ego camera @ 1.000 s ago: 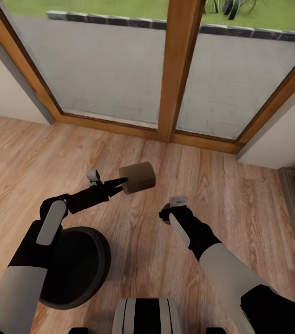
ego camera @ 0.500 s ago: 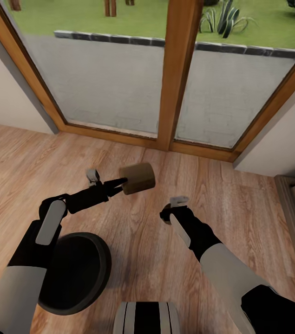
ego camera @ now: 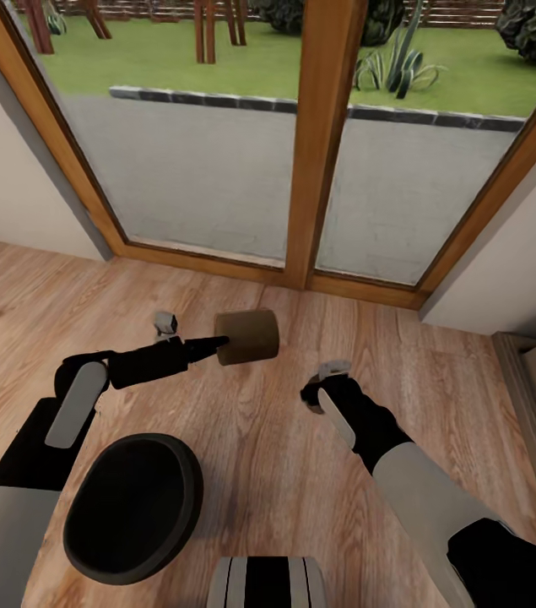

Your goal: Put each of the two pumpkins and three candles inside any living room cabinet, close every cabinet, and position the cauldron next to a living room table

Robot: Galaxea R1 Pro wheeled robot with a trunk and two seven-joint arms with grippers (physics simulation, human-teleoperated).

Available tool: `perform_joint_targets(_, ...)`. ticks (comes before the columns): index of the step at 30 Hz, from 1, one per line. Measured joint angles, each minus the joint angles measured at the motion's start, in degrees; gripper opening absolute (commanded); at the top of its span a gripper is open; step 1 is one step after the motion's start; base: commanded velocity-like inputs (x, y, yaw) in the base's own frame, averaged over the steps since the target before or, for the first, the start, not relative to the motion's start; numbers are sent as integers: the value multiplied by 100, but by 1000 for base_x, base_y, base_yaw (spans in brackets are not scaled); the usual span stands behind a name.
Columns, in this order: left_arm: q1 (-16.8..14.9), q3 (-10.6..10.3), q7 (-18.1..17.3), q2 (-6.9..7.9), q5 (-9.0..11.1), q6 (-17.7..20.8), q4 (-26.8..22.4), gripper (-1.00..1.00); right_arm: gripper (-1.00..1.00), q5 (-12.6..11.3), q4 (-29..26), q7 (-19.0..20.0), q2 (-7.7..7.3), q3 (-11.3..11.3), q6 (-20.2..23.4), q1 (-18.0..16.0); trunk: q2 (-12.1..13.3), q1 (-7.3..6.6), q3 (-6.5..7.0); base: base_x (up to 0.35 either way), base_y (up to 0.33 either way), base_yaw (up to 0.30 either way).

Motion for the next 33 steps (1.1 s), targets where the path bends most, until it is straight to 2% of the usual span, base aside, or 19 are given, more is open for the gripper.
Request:
perform_joint_targets(7, 7, 16, 37, 115, -40, 3, -66, -100, -100, -6, -1, 0, -13, 6, 8, 0, 9, -18, 155, 0, 0, 0)
perform_joint_targets(8, 6, 22, 40, 168, -46, 4, -66, -100, -100, -4, -1, 0, -13, 6, 7, 0, 11, -21, 177, 0, 0, 0)
perform_joint_targets(9, 1, 27, 45, 308, -59, 5, -63, -100, -100, -4, 5, -4, -14, 5, 8, 1, 12, -23, 199, 0, 0, 0)
perform_joint_targets(10, 1, 30, 49, 343, -104, -8, -55, -100, -100, -9, 6, -5, -13, 6, 6, 0, 13, -26, 221, 0, 0, 0)
perform_joint_targets(12, 0, 34, 65, 409, -55, 7, -41, -100, -100, -12, 7, -7, -13, 6, 2, 0, 16, -31, 266, 0, 0, 0)
perform_joint_targets(15, -7, 41, 260, 531, -82, -4, -33, -100, -100, -10, 8, -8, -13, 6, -1, 0, 20, -39, 332, 0, 0, 0)
perform_joint_targets(17, -20, 65, 823, 593, -165, -20, -33, -100, -100, -6, 8, -8, -13, 6, -2, 0, 23, -44, 377, 0, 0, 0)
perform_joint_targets(19, -31, 84, 1550, 600, -110, 2, -52, -100, -100, -1, 8, -8, -13, 6, -2, 0, 25, -49, 421, 0, 0, 0)
perform_joint_targets(20, -34, 83, 1775, 601, -176, -9, -57, -100, -100, 0, 8, -8, -14, 6, -2, 0, 27, -51, 443, 0, 0, 0)
perform_joint_targets(21, -37, 80, 2054, 594, -84, 12, -70, -100, -100, 2, 8, -8, -13, 6, -2, 0, 28, -54, 465, 0, 0, 0)
perform_joint_targets(25, -47, 39, 2667, 546, -48, 22, -83, -100, -100, 3, 8, -8, -14, 6, -2, 0, 33, -64, 554, 0, 0, 0)
perform_joint_targets(26, -56, 24, 2991, 532, -39, 23, -84, -100, -100, 6, 6, -9, -18, 6, 3, -1, 35, -67, 576, 0, 0, 0)
perform_joint_targets(27, -58, 12, 3440, 450, -113, 28, -82, -100, -100, 3, 0, -6, -22, 5, 8, 0, 36, -69, 598, 0, 0, 0)
perform_joint_targets(28, -56, 10, 3498, 385, -133, 29, -80, -100, -100, -2, 0, -7, -19, 6, 7, 0, 38, -72, 620, 0, 0, 0)
perform_joint_targets(29, -54, -6, 3519, 309, 34, 33, -79, -100, -100, 0, -1, -8, -16, 6, 7, 0, 39, -75, 642, 0, 0, 0)
perform_joint_targets(30, -54, -121, 3620, 185, -3, 33, -75, -100, -100, 2, -1, -6, -15, 6, 7, 0, 40, -77, 664, 0, 0, 0)
perform_joint_targets(32, -65, -336, 3849, 61, -21, 32, -75, -100, -100, 3, -1, -8, -14, 6, 7, 0, 43, -82, 709, 0, 0, 0)
perform_joint_targets(33, -71, -484, 4154, -85, -88, 34, -74, -100, -100, 3, -1, -8, -15, 6, 6, 0, 44, -84, 730, 0, 0, 0)
